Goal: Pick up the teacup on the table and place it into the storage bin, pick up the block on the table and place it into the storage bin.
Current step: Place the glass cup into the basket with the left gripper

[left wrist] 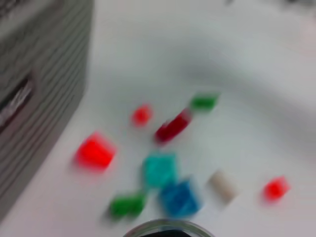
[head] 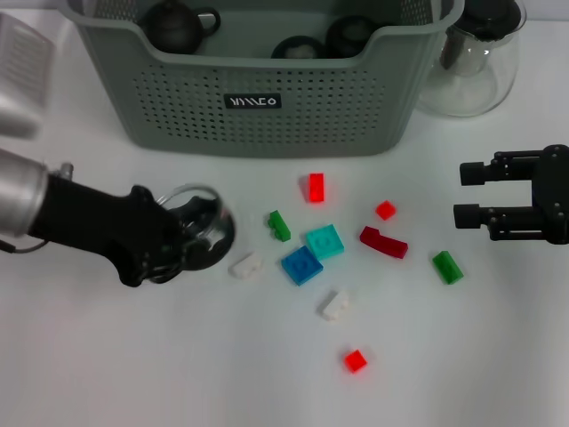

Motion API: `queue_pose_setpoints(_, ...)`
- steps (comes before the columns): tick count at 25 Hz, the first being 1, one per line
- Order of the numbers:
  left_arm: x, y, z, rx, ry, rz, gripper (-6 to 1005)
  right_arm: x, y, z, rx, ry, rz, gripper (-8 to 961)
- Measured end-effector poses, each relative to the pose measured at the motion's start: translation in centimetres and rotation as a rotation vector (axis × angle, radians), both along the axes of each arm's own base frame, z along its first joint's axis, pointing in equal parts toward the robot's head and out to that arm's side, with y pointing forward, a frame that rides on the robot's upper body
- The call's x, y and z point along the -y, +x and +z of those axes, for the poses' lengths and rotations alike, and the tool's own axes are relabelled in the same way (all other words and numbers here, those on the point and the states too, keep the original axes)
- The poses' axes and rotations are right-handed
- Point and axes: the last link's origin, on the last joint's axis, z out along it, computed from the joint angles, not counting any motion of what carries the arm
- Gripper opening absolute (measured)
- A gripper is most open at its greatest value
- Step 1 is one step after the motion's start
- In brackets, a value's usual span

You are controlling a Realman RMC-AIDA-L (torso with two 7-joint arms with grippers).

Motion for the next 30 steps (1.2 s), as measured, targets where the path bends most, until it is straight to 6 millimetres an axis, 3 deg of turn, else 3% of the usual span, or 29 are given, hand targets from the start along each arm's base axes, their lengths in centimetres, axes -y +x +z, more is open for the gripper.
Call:
queue_pose_setpoints(1, 0.1, 0.3, 0.5, 0.058, -0.008, -0.002, 56, 0.0, 0.0, 0.0, 0.000, 0.000, 0.000, 681)
queue_pose_setpoints(2, 0.1, 1.5, 2.0, 0.244, -0.013, -0.013, 56, 0.0, 0.0, 0.0, 0.000, -0.001, 0.000, 681)
queue_pose_setpoints(3, 0.1, 1.5, 2.0, 0.244, -0.013, -0.013, 56, 0.0, 0.0, 0.0, -0.001, -0.001, 0.000, 681)
queue_pose_setpoints(9, -1.5, 6.1, 5.4, 0.808, 0.148, 0.007, 56, 0.0, 0.0, -0.2, -0.008, -0.007, -0.003, 680)
queue_pose_setpoints(13, -5.6, 9.3, 7.4, 0.900, 0.272, 0.113, 55, 0.0, 0.1, -0.3, -0.009, -0.008, -0.004, 680)
queue_pose_setpoints(17, -12.0, 13.1, 7.2, 0.658, 0.352, 0.284, 55, 0.0, 0.0, -0.3, -0.009, -0.009, -0.002, 680)
queue_pose_setpoints(21, -16.4, 16.1, 4.0, 0.255, 0.410, 0.356, 55, 0.0, 0.0, -0.4, -0.012, -0.011, -0.001, 680)
queue_pose_setpoints(25, -18.0, 17.4, -0.4, -0.083, 0.439, 0.354, 55, 0.0, -0.1, -0.4, -0.016, -0.012, -0.001, 681)
queue_pose_setpoints(30, -17.9, 17.0, -4.5, -0.352, 0.501, 0.305, 56, 0.1, -0.1, -0.5, -0.019, -0.012, -0.002, 681)
